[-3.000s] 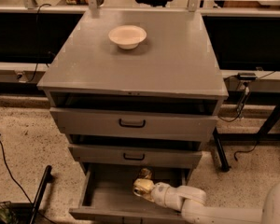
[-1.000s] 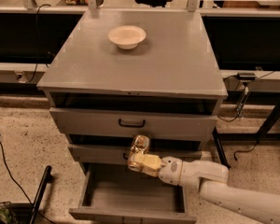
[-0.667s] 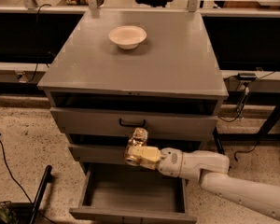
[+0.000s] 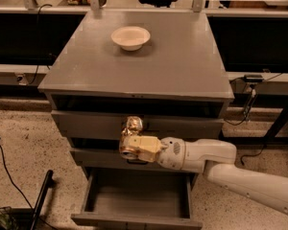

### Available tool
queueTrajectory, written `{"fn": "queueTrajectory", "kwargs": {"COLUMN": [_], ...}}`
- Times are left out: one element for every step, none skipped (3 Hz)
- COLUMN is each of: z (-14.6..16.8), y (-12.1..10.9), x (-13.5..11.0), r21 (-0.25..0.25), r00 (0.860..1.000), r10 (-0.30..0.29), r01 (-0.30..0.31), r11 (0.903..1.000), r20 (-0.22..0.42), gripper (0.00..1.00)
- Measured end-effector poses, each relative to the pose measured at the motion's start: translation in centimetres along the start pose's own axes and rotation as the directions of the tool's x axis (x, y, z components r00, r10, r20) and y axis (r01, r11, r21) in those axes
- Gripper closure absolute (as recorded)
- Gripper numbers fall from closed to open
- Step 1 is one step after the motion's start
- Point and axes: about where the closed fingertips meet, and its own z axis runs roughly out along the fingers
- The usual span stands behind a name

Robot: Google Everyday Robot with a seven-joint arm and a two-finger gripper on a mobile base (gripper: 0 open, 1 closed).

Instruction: Pick orange can from bottom drawer and place on counter

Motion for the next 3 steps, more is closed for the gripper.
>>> {"fn": "queueTrajectory", "kwargs": {"z": [1.7, 2.8, 3.7], "y": [-3.9, -6.2, -8.9], "x": [0.0, 0.4, 2.3], "r21": [-0.011, -0.033, -0.084], "r00": [0.999, 0.998, 0.998], "r10": [-0.027, -0.041, -0.043], "r01": [0.027, 0.043, 0.046], "r11": [0.9996, 0.9986, 0.9954], "r20": [0.027, 0.043, 0.041], "gripper": [1.0, 1.0, 1.0]}}
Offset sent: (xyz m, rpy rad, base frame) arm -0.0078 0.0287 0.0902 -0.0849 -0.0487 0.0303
